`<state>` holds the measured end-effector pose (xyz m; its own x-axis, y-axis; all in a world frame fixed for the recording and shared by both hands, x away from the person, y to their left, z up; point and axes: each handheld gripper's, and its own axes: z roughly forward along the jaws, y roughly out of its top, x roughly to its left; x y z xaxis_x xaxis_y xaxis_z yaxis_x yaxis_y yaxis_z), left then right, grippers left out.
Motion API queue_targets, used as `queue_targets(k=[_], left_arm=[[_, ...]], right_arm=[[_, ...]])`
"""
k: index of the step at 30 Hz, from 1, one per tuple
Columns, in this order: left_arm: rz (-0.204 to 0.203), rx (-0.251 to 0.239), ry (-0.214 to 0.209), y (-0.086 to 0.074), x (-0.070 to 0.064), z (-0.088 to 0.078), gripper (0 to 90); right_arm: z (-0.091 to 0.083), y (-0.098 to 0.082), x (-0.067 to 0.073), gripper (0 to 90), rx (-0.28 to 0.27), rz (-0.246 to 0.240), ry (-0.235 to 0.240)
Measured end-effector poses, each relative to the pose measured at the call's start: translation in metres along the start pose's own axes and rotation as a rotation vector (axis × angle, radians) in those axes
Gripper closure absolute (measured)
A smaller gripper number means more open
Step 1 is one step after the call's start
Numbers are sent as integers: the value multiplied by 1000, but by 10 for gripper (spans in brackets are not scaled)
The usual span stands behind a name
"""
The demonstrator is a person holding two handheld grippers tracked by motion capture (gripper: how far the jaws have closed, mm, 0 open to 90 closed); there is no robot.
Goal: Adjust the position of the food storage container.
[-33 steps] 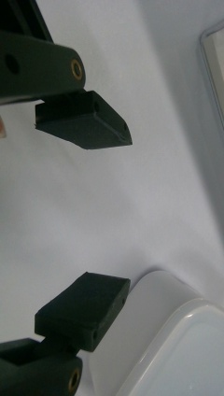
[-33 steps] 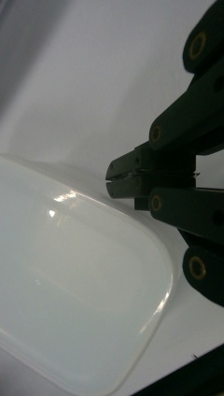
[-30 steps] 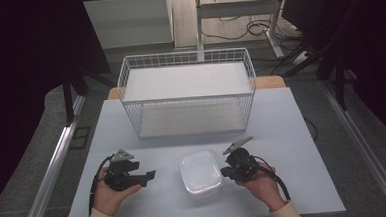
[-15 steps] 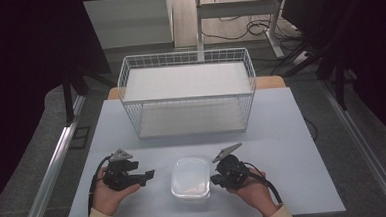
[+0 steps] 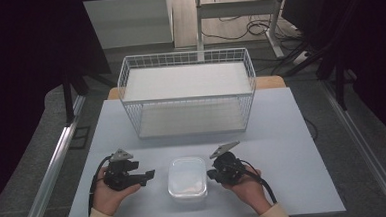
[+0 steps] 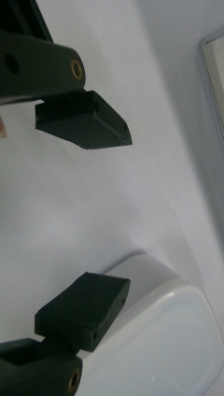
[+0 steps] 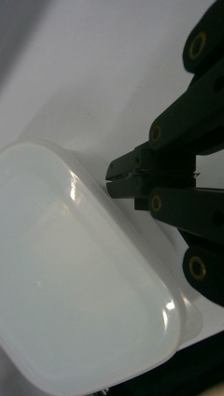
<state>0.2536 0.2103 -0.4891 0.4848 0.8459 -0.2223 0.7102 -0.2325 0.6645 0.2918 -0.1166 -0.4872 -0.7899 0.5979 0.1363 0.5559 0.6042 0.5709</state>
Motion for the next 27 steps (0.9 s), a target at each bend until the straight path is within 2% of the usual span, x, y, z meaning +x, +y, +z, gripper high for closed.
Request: queue_targets(k=[3, 8, 12, 13, 15, 16, 17, 18, 19, 20, 21, 22, 27], left_arm=[[2, -2, -1, 0, 0, 0, 269], [-1, -11, -1, 0, 2, -3, 269], [-11, -48, -1, 1, 1, -8, 270], [-16, -56, -5, 1, 1, -9, 270], [-22, -67, -18, 2, -1, -11, 270], [-22, -67, -18, 2, -1, -11, 270], [-23, -72, -23, 2, -1, -12, 270], [-24, -75, -28, 2, -2, -13, 269], [-27, -80, -35, 2, -2, -13, 269], [-27, -80, -35, 2, -2, -13, 269], [-29, -82, -35, 2, -2, -14, 269], [-31, -82, -37, 1, -2, -15, 269], [-36, -97, -40, 1, -4, -20, 267]], right_arm=[[3, 4, 2, 897, -7, -17, -9], [-3, 1, 0, 897, -22, -8, -13], [-21, -7, -7, 888, -86, 20, -37], [-24, -9, -9, 845, -106, 29, -38], [-30, -12, -12, 598, -166, 54, -56], [-30, -12, -12, 598, -166, 54, -56], [-33, -15, -13, 476, -220, 86, -75], [-34, -16, -14, 413, -252, 109, -70], [-36, -18, -19, 318, -279, 150, -21], [-36, -18, -19, 318, -279, 150, -21], [-36, -18, -20, 283, -284, 163, -7], [-36, -18, -20, 250, -287, 168, -17], [-31, -17, -16, 234, -268, 133, -9]])
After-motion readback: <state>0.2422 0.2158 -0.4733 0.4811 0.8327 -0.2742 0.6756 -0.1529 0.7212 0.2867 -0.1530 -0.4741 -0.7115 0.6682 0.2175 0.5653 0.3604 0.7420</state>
